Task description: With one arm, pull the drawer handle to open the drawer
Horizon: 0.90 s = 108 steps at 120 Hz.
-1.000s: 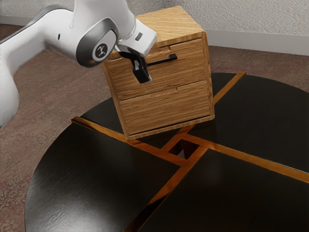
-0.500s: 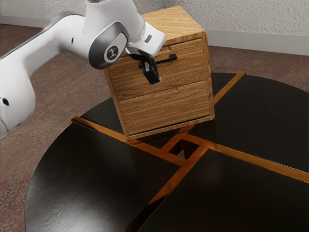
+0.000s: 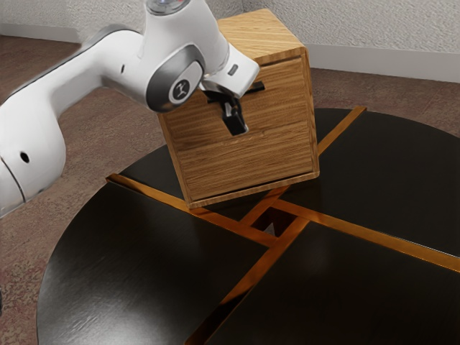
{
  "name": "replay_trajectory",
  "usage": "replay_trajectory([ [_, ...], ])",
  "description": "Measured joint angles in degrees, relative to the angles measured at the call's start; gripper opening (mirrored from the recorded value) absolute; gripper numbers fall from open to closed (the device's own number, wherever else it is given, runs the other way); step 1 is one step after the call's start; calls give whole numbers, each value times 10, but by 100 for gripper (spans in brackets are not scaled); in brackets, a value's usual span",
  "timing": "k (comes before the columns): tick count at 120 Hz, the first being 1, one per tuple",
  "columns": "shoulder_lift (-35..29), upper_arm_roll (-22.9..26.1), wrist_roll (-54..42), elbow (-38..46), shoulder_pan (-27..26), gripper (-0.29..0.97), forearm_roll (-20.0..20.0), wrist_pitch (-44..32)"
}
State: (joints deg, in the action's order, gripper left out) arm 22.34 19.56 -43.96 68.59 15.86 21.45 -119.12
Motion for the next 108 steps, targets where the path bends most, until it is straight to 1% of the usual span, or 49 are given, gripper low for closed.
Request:
replay_trajectory([
  [14,-2,-14,4,1,-16,68,-1,1],
  [28,-3,-47,11,2,-49,68,-2,4],
  [41,-13,-58,19,13,-57,68,-2,5],
  [67,-47,-62,36,58,-64,66,-1,6],
  [83,-65,-63,48,81,-71,69,-1,6],
  [93,-73,-63,54,94,-73,68,0,6],
  [104,-77,-64,62,101,-81,66,1,6],
  [108,-78,-72,64,102,-91,66,1,6],
])
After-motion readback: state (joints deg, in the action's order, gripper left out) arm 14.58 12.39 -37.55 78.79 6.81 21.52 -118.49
